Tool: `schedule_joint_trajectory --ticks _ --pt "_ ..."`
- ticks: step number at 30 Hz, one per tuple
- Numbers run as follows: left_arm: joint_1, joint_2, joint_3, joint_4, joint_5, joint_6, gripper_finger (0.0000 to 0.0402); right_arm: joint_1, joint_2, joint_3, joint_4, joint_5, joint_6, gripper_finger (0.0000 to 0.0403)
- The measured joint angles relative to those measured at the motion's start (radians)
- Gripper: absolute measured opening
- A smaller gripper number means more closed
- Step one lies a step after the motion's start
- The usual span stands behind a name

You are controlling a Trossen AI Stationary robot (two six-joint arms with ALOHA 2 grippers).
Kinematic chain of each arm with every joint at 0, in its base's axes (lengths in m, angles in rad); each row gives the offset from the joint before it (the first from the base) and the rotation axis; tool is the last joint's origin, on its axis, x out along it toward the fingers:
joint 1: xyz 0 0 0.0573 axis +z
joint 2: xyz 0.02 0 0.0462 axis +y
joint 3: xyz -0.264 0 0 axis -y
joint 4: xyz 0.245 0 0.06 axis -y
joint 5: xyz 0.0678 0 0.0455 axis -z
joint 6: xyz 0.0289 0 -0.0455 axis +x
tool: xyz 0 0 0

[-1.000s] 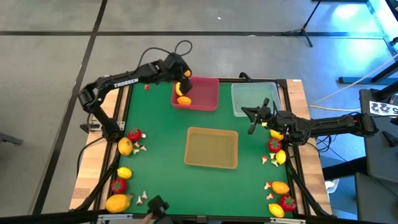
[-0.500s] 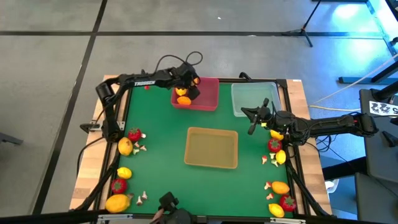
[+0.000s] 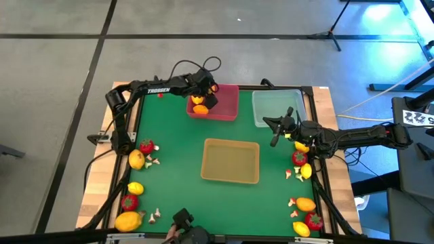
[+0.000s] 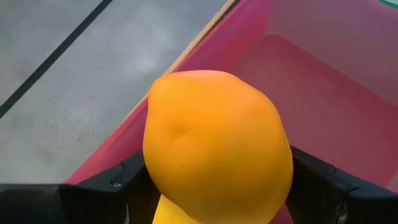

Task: Sort produce into baskets
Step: Put the yellow lemon into the red bin

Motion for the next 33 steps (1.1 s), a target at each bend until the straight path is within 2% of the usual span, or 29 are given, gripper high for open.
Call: schedule_joint_trajectory --ticks 8,11,17,26,33 --pt "-0.004 -0.003 0.000 -0.002 -0.015 0.022 0.0369 0.000 0.000 0.000 0.000 0.000 0.000 0.0010" --pt "-0.010 -0.012 0.000 0.000 -0.015 0.021 0.0390 0.000 0.000 0.000 0.000 0.000 0.000 0.0010" --pt "-0.032 -0.060 0.000 -0.009 -0.015 0.028 0.0393 0.000 0.000 0.000 0.000 0.000 0.002 0.0010" --pt "-0.100 -0.226 0.000 -0.075 -0.015 0.040 0.0389 0.000 0.000 0.000 0.000 0.000 0.004 0.0010" --pt "-0.167 -0.337 0.000 -0.180 -0.014 -0.064 0.0389 0.000 0.000 0.000 0.001 0.000 0.004 0.0010"
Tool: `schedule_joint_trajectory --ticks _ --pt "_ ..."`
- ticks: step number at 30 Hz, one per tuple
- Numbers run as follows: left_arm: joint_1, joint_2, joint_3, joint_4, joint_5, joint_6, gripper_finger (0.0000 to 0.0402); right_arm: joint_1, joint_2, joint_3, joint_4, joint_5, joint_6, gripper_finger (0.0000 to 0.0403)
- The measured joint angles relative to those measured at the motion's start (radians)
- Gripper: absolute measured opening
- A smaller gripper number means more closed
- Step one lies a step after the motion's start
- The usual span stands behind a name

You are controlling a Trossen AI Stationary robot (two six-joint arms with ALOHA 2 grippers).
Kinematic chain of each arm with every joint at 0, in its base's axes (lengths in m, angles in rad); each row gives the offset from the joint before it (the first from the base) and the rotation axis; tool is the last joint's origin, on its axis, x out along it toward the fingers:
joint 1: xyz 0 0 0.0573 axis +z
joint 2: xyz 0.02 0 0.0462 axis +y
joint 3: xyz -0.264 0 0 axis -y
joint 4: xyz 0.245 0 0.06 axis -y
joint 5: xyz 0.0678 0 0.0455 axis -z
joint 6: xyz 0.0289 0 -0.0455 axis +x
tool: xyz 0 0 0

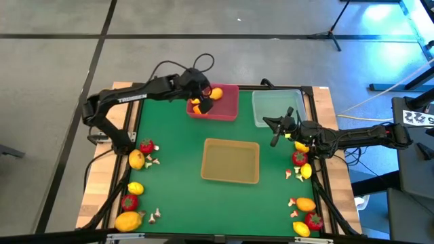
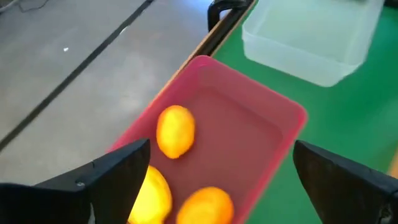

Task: Sort produce into baskets
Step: Put the yellow lemon into the red bin

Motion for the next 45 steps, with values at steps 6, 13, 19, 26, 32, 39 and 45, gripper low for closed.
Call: schedule_joint_trajectory --ticks 6,13,19,26,32,39,45 --pt "-0.057 -0.085 0.000 -0.189 0.000 -0.155 0.0389 0.000 0.000 0.000 0.000 0.000 0.000 0.0010" --pt "-0.129 -0.165 0.000 -0.469 -0.001 -0.327 0.0388 0.000 0.000 0.000 -0.001 0.000 0.000 0.0010" --pt "-0.209 -0.163 0.000 -0.689 -0.001 -0.451 0.0388 0.000 0.000 0.000 -0.002 0.000 0.000 0.0010" --pt "-0.315 -0.152 0.000 -0.830 0.038 -0.625 0.0388 0.000 0.000 0.000 -0.001 0.000 0.007 0.0010" --pt "-0.427 -0.151 0.000 -0.921 0.043 -0.850 0.0388 0.000 0.000 0.000 -0.001 0.000 0.024 0.0010" --pt "-0.588 -0.151 -0.033 -0.936 0.058 -1.192 0.0388 0.000 0.000 0.000 -0.001 -0.001 0.026 0.0010" --pt "-0.720 -0.151 -0.135 -0.936 0.134 -1.455 0.0388 0.000 0.000 0.000 0.000 0.000 0.024 0.0010"
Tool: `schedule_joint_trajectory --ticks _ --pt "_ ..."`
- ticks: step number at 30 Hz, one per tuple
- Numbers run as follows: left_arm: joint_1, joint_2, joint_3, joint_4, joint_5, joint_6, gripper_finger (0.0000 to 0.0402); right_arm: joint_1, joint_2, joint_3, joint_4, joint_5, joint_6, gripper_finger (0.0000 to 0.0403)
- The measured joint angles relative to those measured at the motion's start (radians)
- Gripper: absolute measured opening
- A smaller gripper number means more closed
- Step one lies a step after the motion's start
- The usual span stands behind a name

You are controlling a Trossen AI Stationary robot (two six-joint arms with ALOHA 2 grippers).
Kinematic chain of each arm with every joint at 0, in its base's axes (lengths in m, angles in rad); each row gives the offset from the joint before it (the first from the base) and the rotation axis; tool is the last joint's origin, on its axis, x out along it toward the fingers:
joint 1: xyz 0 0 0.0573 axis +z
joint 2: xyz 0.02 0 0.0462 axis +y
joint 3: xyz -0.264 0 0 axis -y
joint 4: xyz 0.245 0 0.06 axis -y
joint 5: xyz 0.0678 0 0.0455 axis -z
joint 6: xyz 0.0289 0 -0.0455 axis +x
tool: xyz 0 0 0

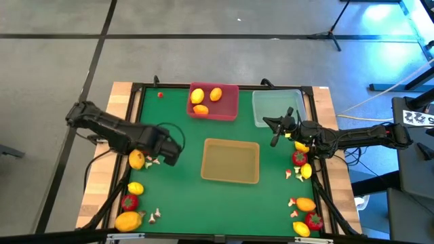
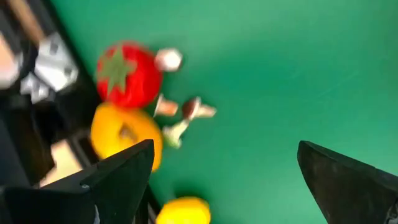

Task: Sort produce into baskets
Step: Put the yellow lemon into the red bin

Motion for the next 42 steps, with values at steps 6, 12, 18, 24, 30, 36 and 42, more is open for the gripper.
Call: schedule_joint_trajectory --ticks 6,12,18,24,30,36,42 --pt "-0.103 0.000 -0.111 0.000 0.112 -0.216 0.0388 0.000 0.000 0.000 0.000 0.000 0.000 0.0010" --pt "-0.184 0.000 -0.198 0.002 0.131 -0.387 0.0388 0.000 0.000 0.000 0.000 -0.050 0.002 0.0010" --pt "-0.248 0.000 -0.296 0.016 0.131 -0.526 0.0388 0.000 0.000 0.000 -0.007 -0.096 0.029 0.0010" --pt "-0.281 0.000 -0.413 0.084 0.128 -0.607 0.0388 0.000 0.000 0.000 -0.026 -0.105 0.029 0.0010" --pt "-0.281 0.000 -0.506 0.182 0.107 -0.619 0.0379 0.000 0.000 0.000 -0.024 -0.105 0.029 0.0010" --pt "-0.296 0.002 -0.507 0.187 0.103 -0.626 0.0312 0.000 0.000 0.000 -0.024 -0.105 0.029 0.0010" --pt "-0.299 0.002 -0.506 0.187 0.103 -0.619 0.0267 0.000 0.000 0.000 -0.024 -0.105 0.029 0.0010"
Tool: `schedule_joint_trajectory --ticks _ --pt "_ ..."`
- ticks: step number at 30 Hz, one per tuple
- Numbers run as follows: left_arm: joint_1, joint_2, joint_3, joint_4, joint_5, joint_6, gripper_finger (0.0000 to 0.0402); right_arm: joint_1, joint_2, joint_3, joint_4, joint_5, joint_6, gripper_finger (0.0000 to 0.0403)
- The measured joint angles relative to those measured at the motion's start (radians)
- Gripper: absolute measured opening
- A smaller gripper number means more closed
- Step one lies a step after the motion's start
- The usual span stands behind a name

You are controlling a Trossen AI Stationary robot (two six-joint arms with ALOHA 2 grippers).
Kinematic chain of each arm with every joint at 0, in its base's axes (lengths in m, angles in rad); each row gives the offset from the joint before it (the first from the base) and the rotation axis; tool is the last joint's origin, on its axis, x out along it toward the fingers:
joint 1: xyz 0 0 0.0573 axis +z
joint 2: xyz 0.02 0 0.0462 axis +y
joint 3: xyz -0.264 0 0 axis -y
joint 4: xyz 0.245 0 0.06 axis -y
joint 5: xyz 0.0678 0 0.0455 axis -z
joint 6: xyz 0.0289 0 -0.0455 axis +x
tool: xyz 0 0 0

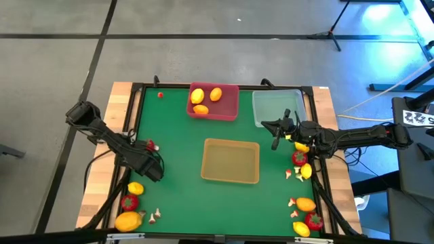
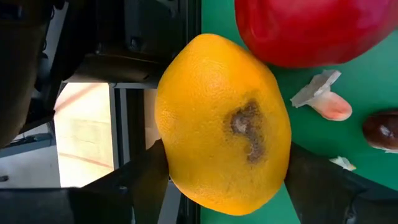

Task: Sort produce into baskets
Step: Put the yellow lemon into the red bin

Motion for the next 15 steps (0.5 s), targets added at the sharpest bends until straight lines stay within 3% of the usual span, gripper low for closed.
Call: schedule_joint_trajectory --ticks 15 --pt "0.001 -0.031 0.046 0.003 -0.013 0.051 0.0272 0.000 0.000 0.000 0.000 0.000 0.001 0.0010"
